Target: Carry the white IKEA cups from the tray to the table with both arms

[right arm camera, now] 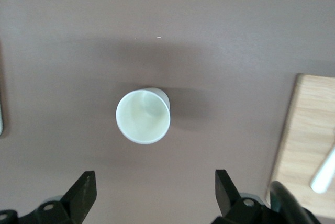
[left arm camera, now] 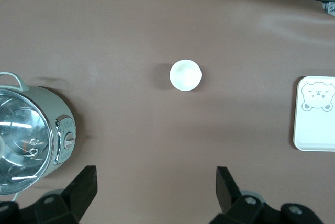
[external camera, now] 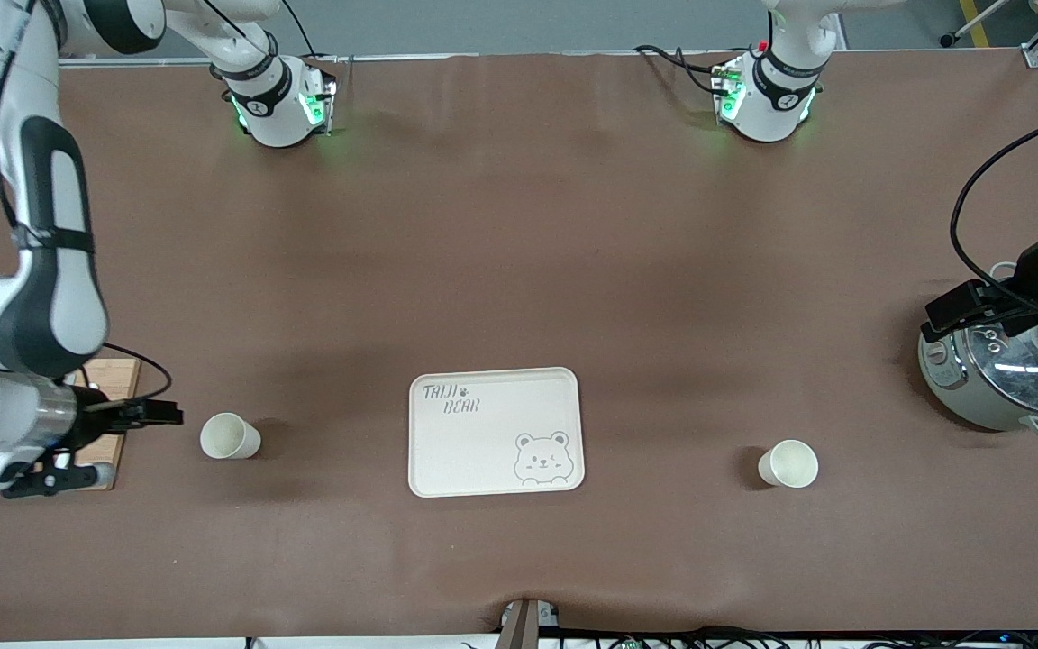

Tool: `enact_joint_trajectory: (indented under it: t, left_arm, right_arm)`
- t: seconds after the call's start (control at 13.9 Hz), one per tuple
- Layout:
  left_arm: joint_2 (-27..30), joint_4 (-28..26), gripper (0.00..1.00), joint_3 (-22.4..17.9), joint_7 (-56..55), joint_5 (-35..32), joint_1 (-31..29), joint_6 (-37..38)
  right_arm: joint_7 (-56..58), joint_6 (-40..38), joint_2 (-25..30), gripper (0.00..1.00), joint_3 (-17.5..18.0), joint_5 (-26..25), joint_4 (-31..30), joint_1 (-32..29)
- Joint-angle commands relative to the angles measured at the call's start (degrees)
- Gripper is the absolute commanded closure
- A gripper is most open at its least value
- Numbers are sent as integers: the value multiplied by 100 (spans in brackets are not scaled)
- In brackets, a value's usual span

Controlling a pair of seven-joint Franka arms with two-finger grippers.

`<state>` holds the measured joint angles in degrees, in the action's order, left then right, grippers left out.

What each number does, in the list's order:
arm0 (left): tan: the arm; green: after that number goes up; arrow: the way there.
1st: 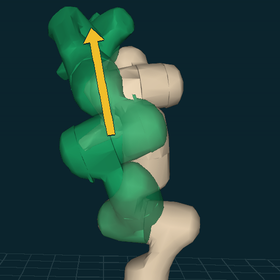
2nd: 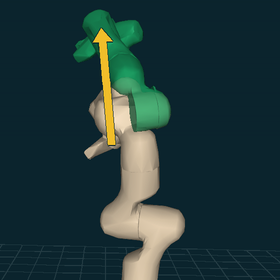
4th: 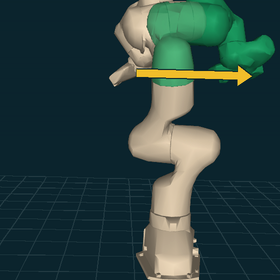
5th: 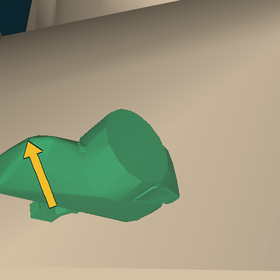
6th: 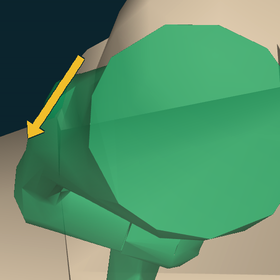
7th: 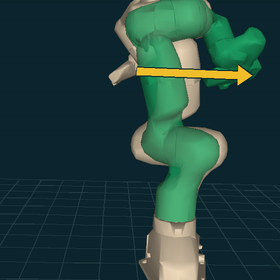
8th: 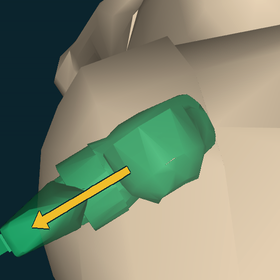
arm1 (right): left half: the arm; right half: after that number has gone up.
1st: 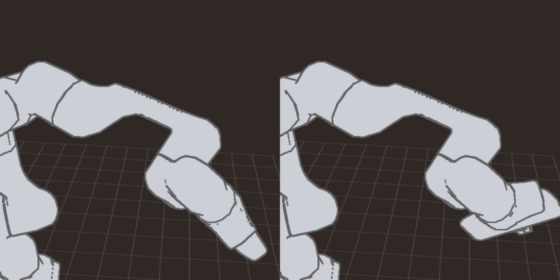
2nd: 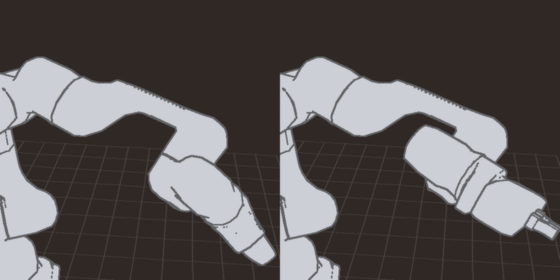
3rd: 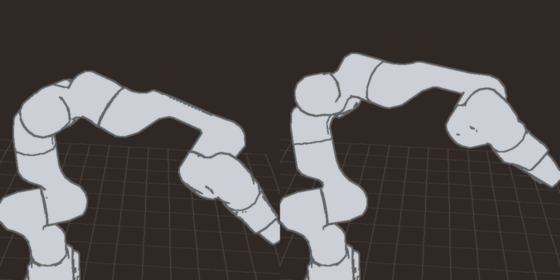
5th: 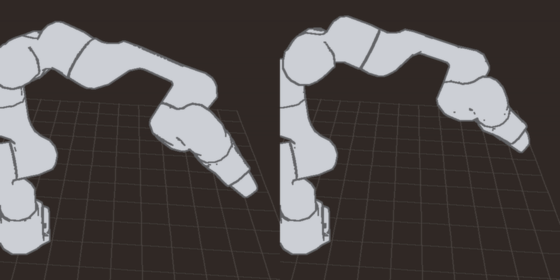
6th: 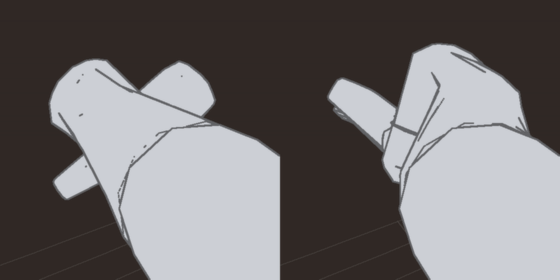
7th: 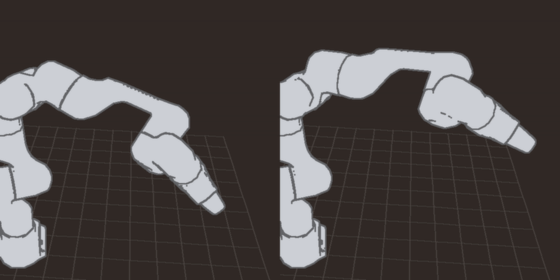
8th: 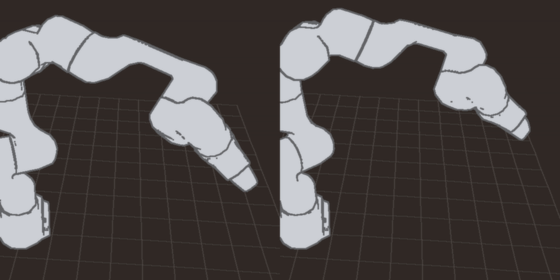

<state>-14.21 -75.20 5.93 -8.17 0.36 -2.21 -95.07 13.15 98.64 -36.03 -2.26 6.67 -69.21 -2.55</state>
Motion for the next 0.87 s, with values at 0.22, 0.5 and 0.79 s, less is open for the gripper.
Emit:
enact_joint_trajectory:
  t: [0.22,0.5,0.79]
  left_arm:
    - [41,49,0,75,-27,26,-95,94]
    - [41,49,0,75,-18,26,-95,94]
    - [41,49,0,84,-27,26,-86,94]
  right_arm:
    - [-49,-1047,1158,0,-3,-95,-93,-17]
    - [-637,-1506,1984,0,24,-252,-154,18]
    - [-796,-1559,2100,0,24,-341,-268,-9]
